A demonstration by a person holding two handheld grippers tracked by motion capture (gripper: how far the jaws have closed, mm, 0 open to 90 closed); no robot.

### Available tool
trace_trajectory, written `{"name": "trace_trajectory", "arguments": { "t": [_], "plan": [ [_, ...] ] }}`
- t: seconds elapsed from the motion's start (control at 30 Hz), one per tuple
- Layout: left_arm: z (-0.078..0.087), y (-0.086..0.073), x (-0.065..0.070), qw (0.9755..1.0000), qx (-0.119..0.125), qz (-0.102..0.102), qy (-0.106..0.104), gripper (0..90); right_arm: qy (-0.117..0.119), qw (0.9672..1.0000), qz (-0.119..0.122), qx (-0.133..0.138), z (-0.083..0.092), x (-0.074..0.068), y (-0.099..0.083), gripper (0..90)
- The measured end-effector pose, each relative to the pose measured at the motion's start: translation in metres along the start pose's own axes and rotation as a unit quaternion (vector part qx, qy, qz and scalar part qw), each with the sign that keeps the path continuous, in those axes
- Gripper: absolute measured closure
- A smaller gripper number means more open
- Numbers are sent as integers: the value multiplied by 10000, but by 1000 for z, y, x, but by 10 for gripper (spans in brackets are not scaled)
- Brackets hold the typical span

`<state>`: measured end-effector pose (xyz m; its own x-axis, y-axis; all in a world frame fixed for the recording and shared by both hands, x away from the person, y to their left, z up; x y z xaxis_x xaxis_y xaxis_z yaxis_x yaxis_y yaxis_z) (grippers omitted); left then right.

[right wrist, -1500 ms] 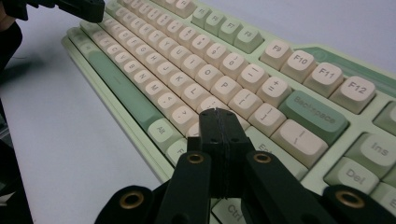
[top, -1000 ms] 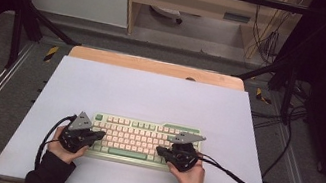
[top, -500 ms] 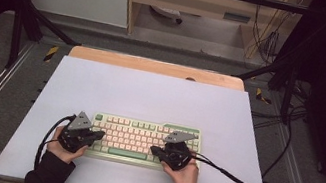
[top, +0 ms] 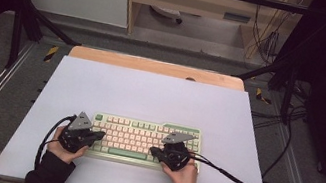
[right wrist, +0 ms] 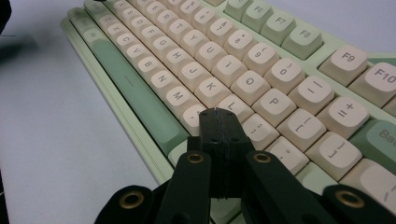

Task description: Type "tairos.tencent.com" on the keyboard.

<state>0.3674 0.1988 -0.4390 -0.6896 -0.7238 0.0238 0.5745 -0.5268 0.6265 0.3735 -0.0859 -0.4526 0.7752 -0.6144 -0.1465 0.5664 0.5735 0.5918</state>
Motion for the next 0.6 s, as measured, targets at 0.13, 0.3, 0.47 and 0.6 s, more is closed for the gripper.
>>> {"name": "trace_trajectory", "arguments": {
  "t": [0.13,0.3,0.47,0.6],
  "plan": [
    [0,0,0,10000,5,3,3,900,-16,10000,0,-2,1,0,0,900],
    [1,0,1,10000,13,-15,0,899,-34,10000,6,67,8,0,2,900],
    [2,0,1,10000,28,-18,4,900,-81,9999,41,79,14,2,2,900],
    [2,1,2,10000,33,-25,12,900,-111,9999,6,84,19,5,0,900]
  ]
}}
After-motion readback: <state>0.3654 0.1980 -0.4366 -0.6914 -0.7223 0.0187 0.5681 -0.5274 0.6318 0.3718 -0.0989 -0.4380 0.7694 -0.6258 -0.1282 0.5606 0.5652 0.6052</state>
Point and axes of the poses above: each handheld gripper's, and its own axes: z roughly backward along the jaws, y roughly out of its top, x roughly to its right, the point moved 3 cm from there along -z, roughly forward along the jaws, and after that the axes turned 12 degrees about -x, right-handed, at the moved point
